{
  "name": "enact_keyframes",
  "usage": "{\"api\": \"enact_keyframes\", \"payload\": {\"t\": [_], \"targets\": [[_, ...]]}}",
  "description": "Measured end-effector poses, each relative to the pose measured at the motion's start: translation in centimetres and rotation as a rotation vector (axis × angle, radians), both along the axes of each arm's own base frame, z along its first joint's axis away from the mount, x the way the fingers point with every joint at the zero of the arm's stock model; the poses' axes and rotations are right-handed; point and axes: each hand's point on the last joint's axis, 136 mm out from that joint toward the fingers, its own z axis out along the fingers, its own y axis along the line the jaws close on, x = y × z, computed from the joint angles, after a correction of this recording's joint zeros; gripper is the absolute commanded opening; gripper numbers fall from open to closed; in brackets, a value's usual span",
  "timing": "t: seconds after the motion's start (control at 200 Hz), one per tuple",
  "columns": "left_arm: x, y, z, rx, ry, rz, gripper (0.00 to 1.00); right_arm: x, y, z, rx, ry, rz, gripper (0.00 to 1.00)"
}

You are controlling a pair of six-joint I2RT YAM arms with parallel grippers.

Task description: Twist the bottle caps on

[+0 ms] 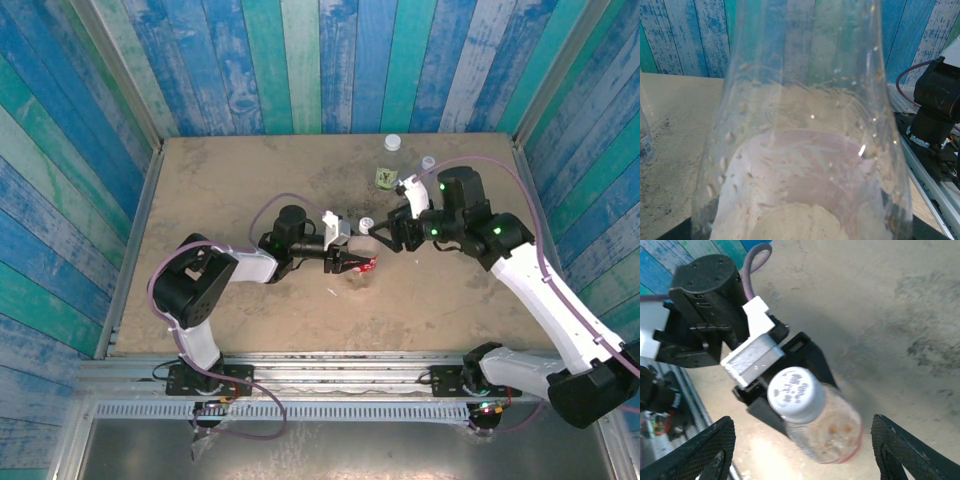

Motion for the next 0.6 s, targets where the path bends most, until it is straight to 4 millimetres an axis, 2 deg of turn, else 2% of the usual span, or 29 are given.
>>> {"api": "enact_keyframes", "payload": {"t": [0.1, 0.26, 0.426, 0.596], "targets": [[0.0, -0.1, 0.0, 0.007, 0.001, -0.004, 0.57, 0.2, -0.1, -0.1, -0.039, -0.072, 0.074, 0.71], [0.0, -0.1, 0.0, 0.016, 0.000, -0.011, 0.57, -0.1, 1.2, -0.4, -0.057, -0.136, 0.226, 0.64], [0.0, -0.2, 0.0, 0.019, 0.000, -0.016, 0.57, 0.2, 2.3, -0.8, -0.050, -0.129, 0.316, 0.55], [-0.1, -0.2, 0.0, 0.019, -0.007, -0.023, 0.57, 0.2, 2.8, -1.3, -0.043, -0.107, 0.353, 0.40]]}}
